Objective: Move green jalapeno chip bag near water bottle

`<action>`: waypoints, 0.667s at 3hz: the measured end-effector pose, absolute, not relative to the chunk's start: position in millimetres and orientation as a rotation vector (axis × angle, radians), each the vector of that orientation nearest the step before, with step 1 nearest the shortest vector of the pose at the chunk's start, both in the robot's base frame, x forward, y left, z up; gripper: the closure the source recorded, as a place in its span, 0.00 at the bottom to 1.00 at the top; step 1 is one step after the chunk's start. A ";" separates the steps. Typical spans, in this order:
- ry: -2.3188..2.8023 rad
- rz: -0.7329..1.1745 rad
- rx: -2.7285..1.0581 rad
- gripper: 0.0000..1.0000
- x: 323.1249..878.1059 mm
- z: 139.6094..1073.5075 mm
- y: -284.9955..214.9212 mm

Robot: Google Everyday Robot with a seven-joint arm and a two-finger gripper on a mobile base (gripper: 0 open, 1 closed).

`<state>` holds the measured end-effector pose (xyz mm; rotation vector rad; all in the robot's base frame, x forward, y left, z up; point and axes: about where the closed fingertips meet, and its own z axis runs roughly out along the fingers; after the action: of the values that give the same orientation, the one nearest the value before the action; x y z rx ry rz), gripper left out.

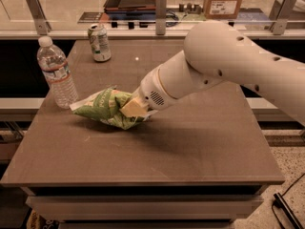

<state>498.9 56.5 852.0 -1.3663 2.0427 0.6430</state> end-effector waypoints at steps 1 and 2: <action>2.040 0.642 -1.371 0.59 497.6 852.8 57.9; 2.038 0.640 -1.375 0.36 496.5 853.7 59.2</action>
Offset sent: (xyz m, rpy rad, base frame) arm -0.0010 0.0012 0.0007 -0.0012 -0.0015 0.0028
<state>496.5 59.2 853.7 -1.3747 2.0380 0.6396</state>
